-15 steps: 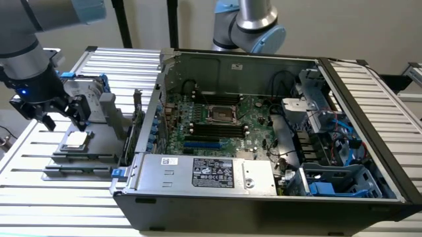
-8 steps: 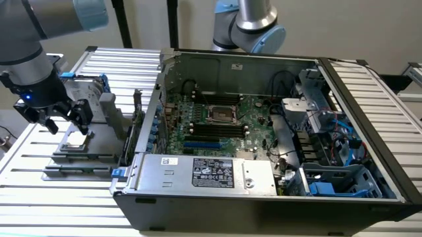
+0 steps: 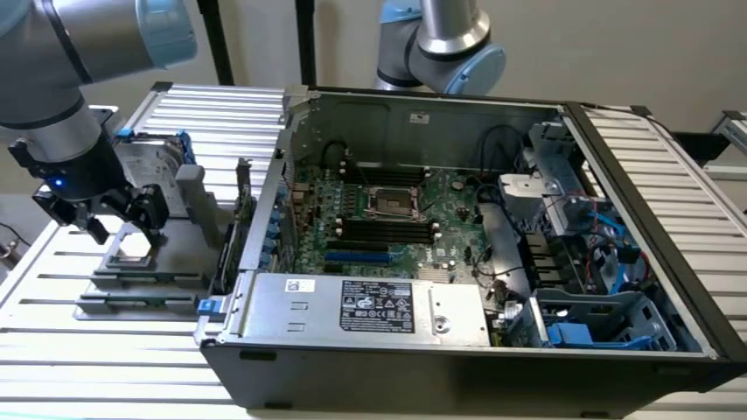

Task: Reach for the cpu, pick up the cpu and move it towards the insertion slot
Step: 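Pick up the cpu and move it towards the insertion slot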

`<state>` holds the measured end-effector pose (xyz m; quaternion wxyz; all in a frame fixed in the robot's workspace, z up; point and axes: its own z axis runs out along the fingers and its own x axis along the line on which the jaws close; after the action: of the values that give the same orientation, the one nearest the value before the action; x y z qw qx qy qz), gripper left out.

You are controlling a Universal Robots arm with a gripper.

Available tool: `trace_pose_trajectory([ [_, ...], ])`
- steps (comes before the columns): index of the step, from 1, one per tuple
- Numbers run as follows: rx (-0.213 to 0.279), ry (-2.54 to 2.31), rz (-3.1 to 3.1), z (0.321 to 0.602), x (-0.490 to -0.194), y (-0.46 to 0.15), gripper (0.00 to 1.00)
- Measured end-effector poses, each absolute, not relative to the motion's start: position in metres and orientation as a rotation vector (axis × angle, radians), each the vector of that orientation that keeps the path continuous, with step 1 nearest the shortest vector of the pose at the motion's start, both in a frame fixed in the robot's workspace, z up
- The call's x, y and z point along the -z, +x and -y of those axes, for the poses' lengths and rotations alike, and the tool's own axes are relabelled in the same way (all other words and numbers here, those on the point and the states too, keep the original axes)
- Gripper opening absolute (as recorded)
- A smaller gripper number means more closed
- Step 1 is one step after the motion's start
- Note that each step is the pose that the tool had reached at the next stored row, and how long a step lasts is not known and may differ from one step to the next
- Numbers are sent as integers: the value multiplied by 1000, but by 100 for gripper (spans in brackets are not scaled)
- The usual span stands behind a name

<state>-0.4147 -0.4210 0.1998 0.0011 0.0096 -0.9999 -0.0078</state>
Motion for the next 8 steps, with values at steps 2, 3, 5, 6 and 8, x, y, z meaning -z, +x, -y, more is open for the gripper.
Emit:
trace_pose_trajectory([
  [2,24,30,3139,421,-198,-415,77],
  [3,24,30,3139,421,-197,-415,77],
  [5,24,30,3138,421,-195,-415,77],
  [6,24,30,3138,421,-193,-415,77],
  [8,25,30,3138,421,-191,-415,77],
])
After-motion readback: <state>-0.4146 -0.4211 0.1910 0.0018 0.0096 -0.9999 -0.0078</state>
